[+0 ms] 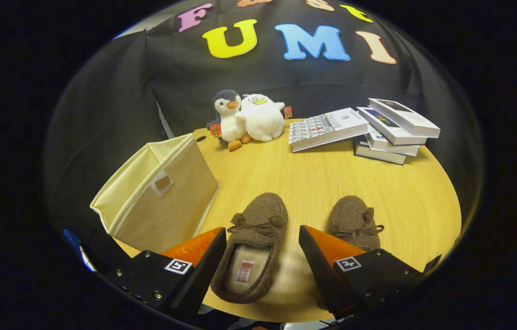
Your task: Open the storage box then place both shoes into the box .Put the left shoe in first, then the right shoe, with the right side of both shoes facing outward in a uniform manner.
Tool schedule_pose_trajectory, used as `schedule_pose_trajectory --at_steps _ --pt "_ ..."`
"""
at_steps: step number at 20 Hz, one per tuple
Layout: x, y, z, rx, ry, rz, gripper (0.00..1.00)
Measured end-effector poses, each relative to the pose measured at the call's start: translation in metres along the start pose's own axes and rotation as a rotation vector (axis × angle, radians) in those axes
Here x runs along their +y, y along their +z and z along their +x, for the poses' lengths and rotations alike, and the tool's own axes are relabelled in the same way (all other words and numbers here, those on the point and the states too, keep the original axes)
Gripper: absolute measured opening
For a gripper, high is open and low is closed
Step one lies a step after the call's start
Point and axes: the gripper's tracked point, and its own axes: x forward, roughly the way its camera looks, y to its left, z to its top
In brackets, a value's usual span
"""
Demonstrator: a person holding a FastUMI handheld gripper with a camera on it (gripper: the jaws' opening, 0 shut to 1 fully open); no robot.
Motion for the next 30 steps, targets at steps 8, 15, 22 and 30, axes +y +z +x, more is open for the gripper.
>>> schedule_pose_trajectory --at_steps 8,15,22,30 --pt "-0.010 -0.035 0.032 0.105 -0.011 -0.010 0.98" --pt "-0.019 -0.048 0.053 0.167 -0.043 0.065 0.73" --pt "-0.010 -0.051 0.056 0.214 -0.040 0.240 0.06" --pt "0.014 -0.006 0.034 0.184 0.016 0.351 0.07"
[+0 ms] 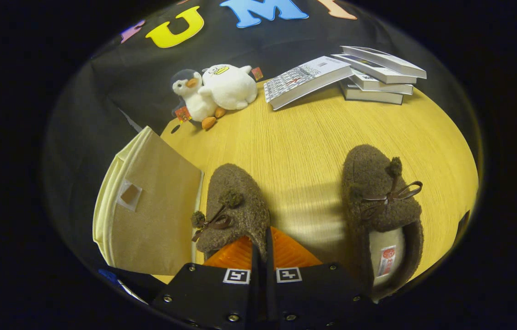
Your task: Open the storage box then place both shoes into the box .Put the left shoe in first, then the right shoe, with the right side of both shoes facing outward in a uniform manner.
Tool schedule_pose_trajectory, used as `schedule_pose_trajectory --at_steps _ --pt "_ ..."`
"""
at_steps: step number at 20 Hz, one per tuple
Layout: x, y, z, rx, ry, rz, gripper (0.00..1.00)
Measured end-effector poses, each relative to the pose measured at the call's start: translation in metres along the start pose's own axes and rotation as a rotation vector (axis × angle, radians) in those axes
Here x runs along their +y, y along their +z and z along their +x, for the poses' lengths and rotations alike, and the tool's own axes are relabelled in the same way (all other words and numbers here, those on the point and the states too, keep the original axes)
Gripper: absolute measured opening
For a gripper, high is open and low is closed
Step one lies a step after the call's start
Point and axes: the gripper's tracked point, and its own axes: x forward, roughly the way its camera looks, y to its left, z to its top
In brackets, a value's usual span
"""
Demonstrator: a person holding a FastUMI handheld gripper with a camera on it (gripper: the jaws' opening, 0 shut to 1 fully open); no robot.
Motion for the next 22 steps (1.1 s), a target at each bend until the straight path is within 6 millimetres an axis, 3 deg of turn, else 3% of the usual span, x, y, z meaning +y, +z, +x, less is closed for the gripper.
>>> schedule_pose_trajectory --at_steps 6,13,18,22 --pt "0.044 0.039 -0.036 -0.062 0.075 0.054 0.06" --pt "0.112 0.079 -0.064 -0.130 0.176 0.098 0.06" --pt "0.162 0.094 -0.064 -0.157 0.233 0.110 0.07" --pt "0.201 0.087 -0.049 -0.152 0.266 0.112 0.06"
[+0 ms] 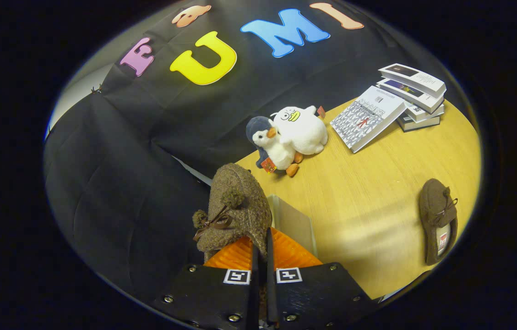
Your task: Open the storage box then place both shoes into the box .Put the left shoe in first, then the right shoe, with the right side of both shoes facing outward in a uniform manner.
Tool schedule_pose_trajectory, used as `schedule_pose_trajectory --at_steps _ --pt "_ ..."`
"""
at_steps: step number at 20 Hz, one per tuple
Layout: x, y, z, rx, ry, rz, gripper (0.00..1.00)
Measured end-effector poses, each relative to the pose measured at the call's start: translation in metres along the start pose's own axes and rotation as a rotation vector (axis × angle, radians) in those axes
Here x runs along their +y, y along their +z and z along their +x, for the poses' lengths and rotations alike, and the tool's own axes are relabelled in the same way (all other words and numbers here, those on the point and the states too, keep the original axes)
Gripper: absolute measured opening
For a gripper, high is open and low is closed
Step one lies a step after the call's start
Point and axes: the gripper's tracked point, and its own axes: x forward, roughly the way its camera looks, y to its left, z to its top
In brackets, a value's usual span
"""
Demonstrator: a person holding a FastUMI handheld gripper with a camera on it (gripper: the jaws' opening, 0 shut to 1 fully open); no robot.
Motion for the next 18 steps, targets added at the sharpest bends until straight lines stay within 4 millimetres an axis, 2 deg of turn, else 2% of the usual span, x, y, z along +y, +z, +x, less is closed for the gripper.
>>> schedule_pose_trajectory --at_steps 3,7,12,18 --pt "0.017 -0.019 0.020 0.021 0.013 0.006 0.06" --pt "0.029 -0.042 0.044 0.038 0.008 0.020 0.06" --pt "0.032 -0.067 0.067 0.064 -0.024 0.043 0.06" --pt "0.024 -0.089 0.091 0.065 -0.065 0.086 0.06"
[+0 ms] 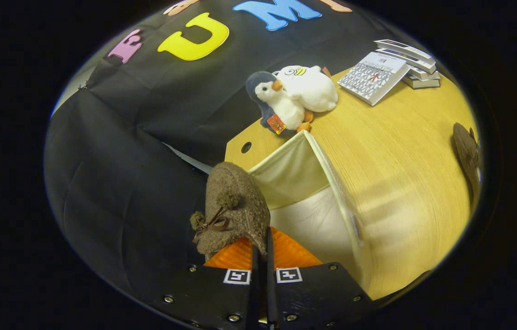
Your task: Open the storage box then place both shoes into the box .Put the left shoe in first, then the right shoe, with the right side of both shoes facing outward in a uniform manner.
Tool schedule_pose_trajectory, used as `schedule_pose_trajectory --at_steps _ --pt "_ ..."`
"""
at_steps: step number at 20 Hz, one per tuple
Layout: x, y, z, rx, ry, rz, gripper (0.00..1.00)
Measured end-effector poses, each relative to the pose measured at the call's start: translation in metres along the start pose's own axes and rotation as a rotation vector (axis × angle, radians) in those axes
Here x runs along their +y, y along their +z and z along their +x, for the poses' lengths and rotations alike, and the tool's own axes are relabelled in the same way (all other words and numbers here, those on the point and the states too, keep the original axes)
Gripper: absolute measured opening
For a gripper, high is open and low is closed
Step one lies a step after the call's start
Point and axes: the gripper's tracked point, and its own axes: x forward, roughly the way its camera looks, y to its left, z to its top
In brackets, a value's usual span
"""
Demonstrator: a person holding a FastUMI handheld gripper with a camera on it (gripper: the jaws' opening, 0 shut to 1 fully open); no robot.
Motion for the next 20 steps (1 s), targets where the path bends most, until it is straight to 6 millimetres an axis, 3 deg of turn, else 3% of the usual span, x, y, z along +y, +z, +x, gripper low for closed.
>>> schedule_pose_trajectory --at_steps 9,12,13,15,18,19,20 --pt "0.001 -0.029 0.019 0.038 -0.021 -0.049 0.06" --pt "0.012 -0.032 0.019 0.049 0.025 -0.059 0.09" --pt "0.017 -0.031 0.016 0.055 0.042 -0.075 0.26" --pt "0.009 -0.032 0.011 0.061 0.010 -0.160 0.66" --pt "0.006 -0.039 0.001 0.101 0.006 -0.255 0.68" --pt "0.017 -0.038 -0.003 0.096 0.057 -0.250 0.68" --pt "0.026 -0.034 -0.010 0.085 0.084 -0.243 0.82"
